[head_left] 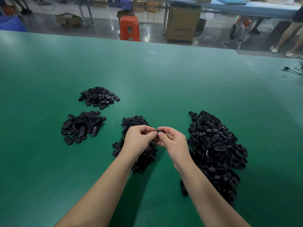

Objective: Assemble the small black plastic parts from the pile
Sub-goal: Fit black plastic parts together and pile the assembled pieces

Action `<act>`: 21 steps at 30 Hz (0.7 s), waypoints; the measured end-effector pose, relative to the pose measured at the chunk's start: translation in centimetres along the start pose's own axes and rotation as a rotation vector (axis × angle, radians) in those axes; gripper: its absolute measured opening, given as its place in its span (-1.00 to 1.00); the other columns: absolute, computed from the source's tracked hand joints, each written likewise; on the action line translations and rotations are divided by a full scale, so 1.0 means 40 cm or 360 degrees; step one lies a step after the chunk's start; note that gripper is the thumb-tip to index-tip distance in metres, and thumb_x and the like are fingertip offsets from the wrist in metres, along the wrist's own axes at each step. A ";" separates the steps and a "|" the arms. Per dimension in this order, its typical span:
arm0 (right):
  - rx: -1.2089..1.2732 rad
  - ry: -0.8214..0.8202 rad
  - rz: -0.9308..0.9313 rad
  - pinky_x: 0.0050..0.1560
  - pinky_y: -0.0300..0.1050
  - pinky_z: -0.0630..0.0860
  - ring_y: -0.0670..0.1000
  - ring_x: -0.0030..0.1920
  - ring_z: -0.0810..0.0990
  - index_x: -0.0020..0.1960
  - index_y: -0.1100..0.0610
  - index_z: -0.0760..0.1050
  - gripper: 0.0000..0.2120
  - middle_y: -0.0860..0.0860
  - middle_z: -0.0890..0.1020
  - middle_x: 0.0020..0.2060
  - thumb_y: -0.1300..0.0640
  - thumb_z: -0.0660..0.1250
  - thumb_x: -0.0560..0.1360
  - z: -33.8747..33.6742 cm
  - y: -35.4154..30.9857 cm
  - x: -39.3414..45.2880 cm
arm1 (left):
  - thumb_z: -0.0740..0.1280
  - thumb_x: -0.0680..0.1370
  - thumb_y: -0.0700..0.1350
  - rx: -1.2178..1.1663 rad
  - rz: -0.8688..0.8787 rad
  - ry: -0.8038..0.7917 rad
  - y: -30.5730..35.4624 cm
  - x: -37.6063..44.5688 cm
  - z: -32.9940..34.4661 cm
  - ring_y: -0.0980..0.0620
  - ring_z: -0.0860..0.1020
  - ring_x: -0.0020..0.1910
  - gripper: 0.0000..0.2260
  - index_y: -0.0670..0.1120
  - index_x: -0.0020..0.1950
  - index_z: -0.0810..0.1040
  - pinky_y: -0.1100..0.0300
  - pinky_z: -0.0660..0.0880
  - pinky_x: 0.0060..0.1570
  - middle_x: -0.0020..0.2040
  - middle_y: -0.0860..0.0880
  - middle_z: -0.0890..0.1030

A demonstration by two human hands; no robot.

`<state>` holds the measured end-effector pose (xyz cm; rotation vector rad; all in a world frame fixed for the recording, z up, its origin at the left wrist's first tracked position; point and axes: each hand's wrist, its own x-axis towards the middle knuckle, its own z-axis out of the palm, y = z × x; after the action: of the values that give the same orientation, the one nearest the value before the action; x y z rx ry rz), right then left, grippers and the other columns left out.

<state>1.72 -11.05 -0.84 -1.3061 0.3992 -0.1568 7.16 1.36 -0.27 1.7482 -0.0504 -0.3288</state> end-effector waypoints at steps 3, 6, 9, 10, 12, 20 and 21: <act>-0.0096 -0.0005 -0.0019 0.01 0.02 0.68 0.11 -0.13 0.68 0.05 0.20 0.58 -0.85 0.14 0.71 -0.16 0.39 0.30 0.59 -0.003 0.002 0.003 | 0.46 0.50 -0.20 0.0052 -0.0010 -0.0023 0.004 -0.003 0.004 0.16 0.45 -0.54 -0.90 -0.02 -0.16 0.72 0.26 0.44 -0.48 -0.37 0.05 0.67; -0.0118 -0.0003 -0.0022 0.02 0.03 0.68 0.13 -0.13 0.67 0.07 0.23 0.57 -0.86 0.18 0.70 -0.13 0.39 0.28 0.60 -0.005 0.004 0.006 | 0.45 0.50 -0.22 0.0035 -0.0034 -0.0013 0.003 -0.006 0.008 0.15 0.46 -0.54 -0.91 -0.04 -0.15 0.71 0.27 0.43 -0.50 -0.37 0.03 0.67; -0.0191 -0.0013 -0.0043 -0.06 -0.09 0.68 0.08 -0.16 0.68 0.08 0.23 0.57 -0.85 0.19 0.70 -0.11 0.39 0.28 0.60 -0.010 0.002 0.006 | 0.46 0.49 -0.21 0.0060 -0.0025 -0.0013 0.001 -0.005 0.009 0.14 0.46 -0.54 -0.93 -0.06 -0.15 0.70 0.29 0.41 -0.50 -0.37 0.04 0.66; -0.0230 -0.0023 -0.0052 -0.07 -0.11 0.68 0.06 -0.18 0.68 0.08 0.22 0.57 -0.85 0.18 0.70 -0.12 0.39 0.28 0.60 -0.013 0.002 0.007 | 0.46 0.49 -0.21 0.0074 -0.0023 -0.0010 -0.001 -0.004 0.009 0.14 0.46 -0.53 -0.94 -0.07 -0.15 0.70 0.29 0.41 -0.50 -0.37 0.05 0.66; -0.0297 -0.0037 -0.0060 -0.10 -0.14 0.67 0.02 -0.22 0.68 0.04 0.17 0.58 -0.82 0.14 0.71 -0.16 0.39 0.28 0.60 -0.015 0.001 0.008 | 0.47 0.49 -0.20 0.0098 -0.0027 0.0005 -0.006 -0.003 0.010 0.13 0.45 -0.53 -0.95 -0.07 -0.16 0.69 0.28 0.41 -0.52 -0.37 0.04 0.66; -0.0321 -0.0024 -0.0032 -0.19 -0.21 0.64 -0.04 -0.27 0.70 0.04 0.15 0.60 -0.81 0.07 0.72 -0.24 0.39 0.30 0.59 -0.024 -0.001 0.012 | 0.48 0.47 -0.17 0.0182 -0.0061 0.0019 -0.013 0.002 0.023 0.06 0.42 -0.60 -0.95 -0.08 -0.19 0.66 0.28 0.35 -0.54 -0.36 0.04 0.67; -0.0322 -0.0027 -0.0026 -0.20 -0.22 0.63 -0.04 -0.27 0.70 0.02 0.13 0.60 -0.80 0.05 0.72 -0.26 0.39 0.30 0.58 -0.026 -0.001 0.011 | 0.48 0.47 -0.17 0.0198 -0.0067 0.0013 -0.013 0.002 0.022 0.06 0.43 -0.59 -0.95 -0.08 -0.19 0.66 0.28 0.36 -0.53 -0.36 0.04 0.68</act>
<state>1.75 -12.15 -1.10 -1.5092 0.3976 -0.1213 6.95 0.61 -0.94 1.8761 -0.0287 -0.3552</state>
